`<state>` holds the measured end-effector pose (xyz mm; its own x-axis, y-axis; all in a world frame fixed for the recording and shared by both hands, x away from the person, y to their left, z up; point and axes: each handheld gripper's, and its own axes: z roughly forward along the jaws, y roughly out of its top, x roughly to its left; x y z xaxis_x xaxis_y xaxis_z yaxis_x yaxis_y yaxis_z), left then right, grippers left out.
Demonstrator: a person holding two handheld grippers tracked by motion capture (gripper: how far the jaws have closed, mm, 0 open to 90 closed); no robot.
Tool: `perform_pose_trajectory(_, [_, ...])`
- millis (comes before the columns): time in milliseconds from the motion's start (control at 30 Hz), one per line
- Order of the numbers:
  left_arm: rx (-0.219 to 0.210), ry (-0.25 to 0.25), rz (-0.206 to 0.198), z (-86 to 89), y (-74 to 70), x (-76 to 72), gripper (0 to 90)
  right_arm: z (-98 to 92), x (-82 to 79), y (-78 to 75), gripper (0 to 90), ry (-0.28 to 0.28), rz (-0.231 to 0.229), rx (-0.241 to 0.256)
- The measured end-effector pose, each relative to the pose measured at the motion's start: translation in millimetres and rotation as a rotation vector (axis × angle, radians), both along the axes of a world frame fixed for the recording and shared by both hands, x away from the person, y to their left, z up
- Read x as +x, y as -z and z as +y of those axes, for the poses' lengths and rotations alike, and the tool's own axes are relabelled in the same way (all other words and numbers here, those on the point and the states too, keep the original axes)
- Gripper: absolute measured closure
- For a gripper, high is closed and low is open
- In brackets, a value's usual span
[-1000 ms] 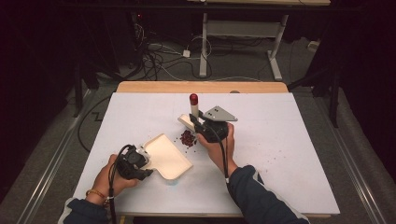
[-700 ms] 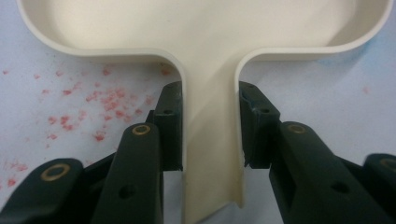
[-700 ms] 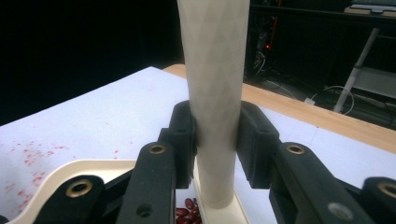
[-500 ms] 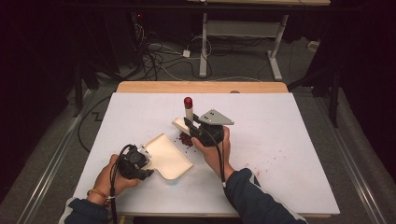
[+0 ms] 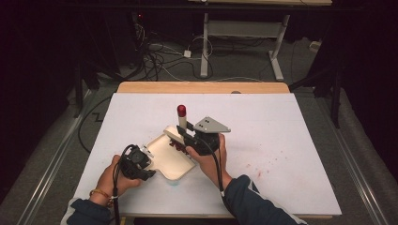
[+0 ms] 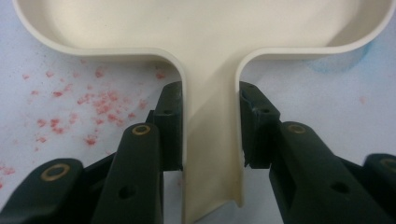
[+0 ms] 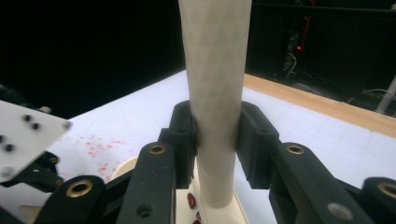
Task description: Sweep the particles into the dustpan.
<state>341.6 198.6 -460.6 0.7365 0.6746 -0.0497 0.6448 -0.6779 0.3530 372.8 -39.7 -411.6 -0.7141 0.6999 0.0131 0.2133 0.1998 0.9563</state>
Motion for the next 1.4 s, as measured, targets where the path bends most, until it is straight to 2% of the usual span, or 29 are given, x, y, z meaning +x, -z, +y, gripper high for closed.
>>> perform_pose_trajectory(300, [0.003,-0.005,0.000,-0.8,-0.1,-0.4,64.1,15.2,-10.8,-4.6,71.2,-0.087,0.012,0.008])
perform_pose_trajectory(467, [0.000,-0.006,-0.002,-0.7,0.1,-0.7,64.0,17.0,-10.4,-6.2,71.3,-0.104,0.002,-0.001])
perform_pose_trajectory(500, [-0.001,-0.005,-0.002,-0.6,0.0,-0.6,64.0,14.7,-8.7,-8.8,71.3,-0.100,0.004,0.018])
perform_pose_trajectory(600, [-0.002,-0.004,-0.003,-0.3,0.2,-0.6,64.0,10.5,-6.6,-13.5,71.3,-0.103,0.005,0.031])
perform_pose_trajectory(733, [0.007,0.005,-0.007,-0.4,-0.3,-0.7,64.0,-1.5,-5.1,-30.4,71.3,-0.082,-0.030,0.042])
perform_pose_trajectory(867, [0.010,0.013,-0.011,-0.1,-0.2,-0.6,64.0,-12.1,-5.0,-37.8,71.3,-0.070,-0.035,0.063])
perform_pose_trajectory(900, [0.010,0.013,-0.011,0.0,-0.2,-0.6,64.0,-19.7,-5.0,-41.6,71.3,-0.058,-0.041,0.066])
perform_pose_trajectory(967, [0.013,0.017,-0.014,0.1,-0.2,-1.1,64.0,-23.3,-4.9,-42.9,71.3,-0.051,-0.043,0.063])
perform_pose_trajectory(1000, [0.012,0.016,-0.010,0.3,-0.3,-1.7,64.0,-30.7,-4.7,-43.3,71.3,-0.030,-0.058,0.047])
perform_pose_trajectory(1067, [0.013,0.021,-0.008,1.7,-0.4,-2.5,64.0,-34.0,-4.4,-42.4,71.3,-0.018,-0.064,0.029])
perform_pose_trajectory(1167, [0.013,0.022,-0.002,3.7,-0.4,-4.3,64.0,-46.4,-0.9,-32.4,71.3,0.036,-0.081,-0.025])
perform_pose_trajectory(1300, [0.017,0.021,0.006,4.2,-0.8,-6.0,64.0,-54.3,1.4,-21.9,71.3,0.072,-0.077,-0.052])
perform_pose_trajectory(1400, [0.040,0.024,0.005,1.3,-1.7,-7.4,64.1,-58.9,2.1,-13.0,71.2,0.096,-0.081,-0.070])
